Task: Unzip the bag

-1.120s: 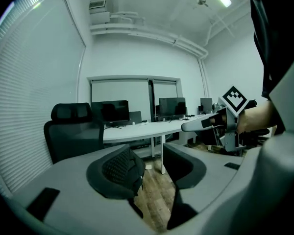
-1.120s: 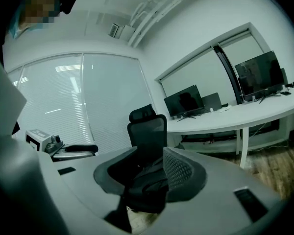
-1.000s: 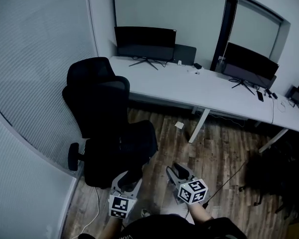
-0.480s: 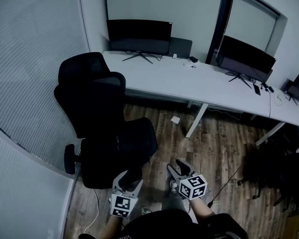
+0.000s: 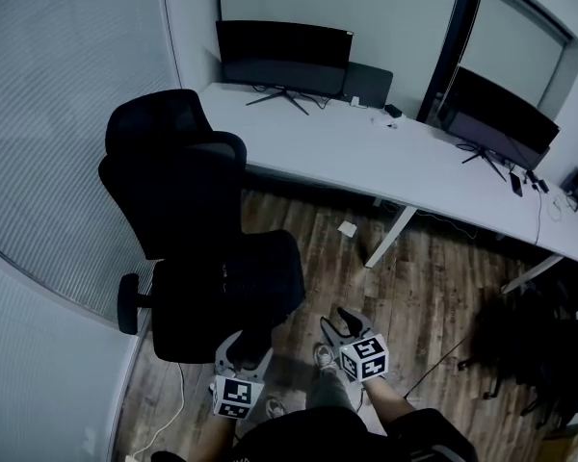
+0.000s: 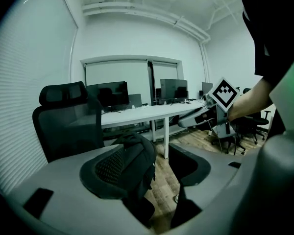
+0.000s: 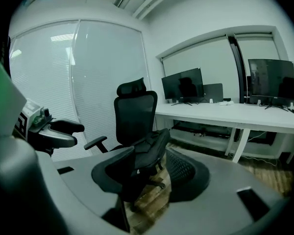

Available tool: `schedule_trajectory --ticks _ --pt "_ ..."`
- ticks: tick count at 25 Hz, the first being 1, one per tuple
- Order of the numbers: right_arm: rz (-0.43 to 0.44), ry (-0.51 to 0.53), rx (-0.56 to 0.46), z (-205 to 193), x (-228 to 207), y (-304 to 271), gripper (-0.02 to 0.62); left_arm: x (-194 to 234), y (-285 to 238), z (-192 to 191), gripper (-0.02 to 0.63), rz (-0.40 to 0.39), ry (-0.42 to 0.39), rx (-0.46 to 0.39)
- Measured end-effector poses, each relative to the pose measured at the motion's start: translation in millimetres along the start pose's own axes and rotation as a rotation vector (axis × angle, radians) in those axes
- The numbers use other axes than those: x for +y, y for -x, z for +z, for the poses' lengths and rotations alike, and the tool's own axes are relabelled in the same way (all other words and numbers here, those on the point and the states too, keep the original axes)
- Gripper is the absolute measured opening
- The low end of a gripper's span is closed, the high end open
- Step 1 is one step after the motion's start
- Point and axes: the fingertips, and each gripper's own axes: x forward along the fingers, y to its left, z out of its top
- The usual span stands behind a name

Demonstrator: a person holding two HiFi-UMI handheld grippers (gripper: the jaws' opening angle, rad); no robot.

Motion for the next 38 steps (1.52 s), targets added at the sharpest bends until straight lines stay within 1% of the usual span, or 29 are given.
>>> schedule_trajectory --ticks 3,9,15,20,27,33,36,37,38 --pt "0.017 0.029 0.048 -9.3 -19.7 -26.7 0.179 4.2 -31.6 3.4 0.282 0.011 0.002 0.012" --pt "0.058 0.124 0.114 -26.7 -47.7 -74.9 0.179 4.8 -88.8 -0.9 0.282 -0.006 -0.001 0.059" --pt "0.140 0.222 0.177 -48.8 -64.4 -117.0 0.179 2.8 -138.2 -8.7 0.282 -0.024 -0.024 0.115" --pt "0.219 0.290 0.213 -74.8 -67.3 -151.6 0.179 -2.9 -169.4 -28.5 0.282 -0.028 -0.031 0.167" --pt "0.303 0.428 0.199 -83.8 -68.1 -187.9 0.179 -7.3 -192.0 -42.8 0.282 -0.023 -0.020 0.233" --pt "0.346 0.546 0.166 -89.0 -66.8 -199.8 0.178 -5.4 -197.0 -56.9 0.282 -0.013 -0.006 0.274" --pt "0.372 0.576 0.160 -89.1 -67.8 -201.5 0.178 -6.6 -202.0 -59.5 0.282 -0.010 0.004 0.285" --pt "0.384 0.592 0.156 -89.0 -66.2 -202.0 0.172 -7.3 -203.7 -60.4 0.282 -0.010 0.007 0.287" --pt "0.396 0.613 0.150 -89.3 -63.9 -202.3 0.150 -8.3 -205.2 -61.5 0.282 -0.010 0.009 0.288"
